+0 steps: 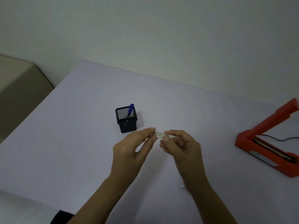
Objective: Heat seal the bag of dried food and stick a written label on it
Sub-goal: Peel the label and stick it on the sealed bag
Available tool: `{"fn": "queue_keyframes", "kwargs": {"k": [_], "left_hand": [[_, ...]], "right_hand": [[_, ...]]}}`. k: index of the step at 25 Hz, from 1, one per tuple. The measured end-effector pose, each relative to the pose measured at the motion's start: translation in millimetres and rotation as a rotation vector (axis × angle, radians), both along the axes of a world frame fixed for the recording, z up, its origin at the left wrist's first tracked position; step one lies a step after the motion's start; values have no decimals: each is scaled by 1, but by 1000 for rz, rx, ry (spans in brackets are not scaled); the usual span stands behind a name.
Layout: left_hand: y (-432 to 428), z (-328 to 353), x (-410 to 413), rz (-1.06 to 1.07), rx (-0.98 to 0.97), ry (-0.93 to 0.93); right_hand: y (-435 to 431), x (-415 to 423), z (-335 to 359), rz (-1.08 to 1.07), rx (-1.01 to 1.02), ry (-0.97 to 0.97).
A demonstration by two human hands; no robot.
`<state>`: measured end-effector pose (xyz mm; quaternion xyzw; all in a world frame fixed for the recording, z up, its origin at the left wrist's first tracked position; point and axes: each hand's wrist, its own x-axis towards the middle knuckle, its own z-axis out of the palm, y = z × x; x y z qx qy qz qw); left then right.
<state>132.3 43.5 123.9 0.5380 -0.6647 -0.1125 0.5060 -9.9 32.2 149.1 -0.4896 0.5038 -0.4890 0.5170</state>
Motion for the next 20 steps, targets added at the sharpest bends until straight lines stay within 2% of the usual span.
{"fn": "queue_keyframes", "kwargs": {"k": [9,14,20], "left_hand": [[16,17,0,18,-104,-73],[18,22,-2,93,-84,33],[19,22,-3,109,-122,1]], "right_hand": [[14,2,15,12,-38,-10],[15,4,19,7,-72,1],[16,8,20,15,-95,13]]}}
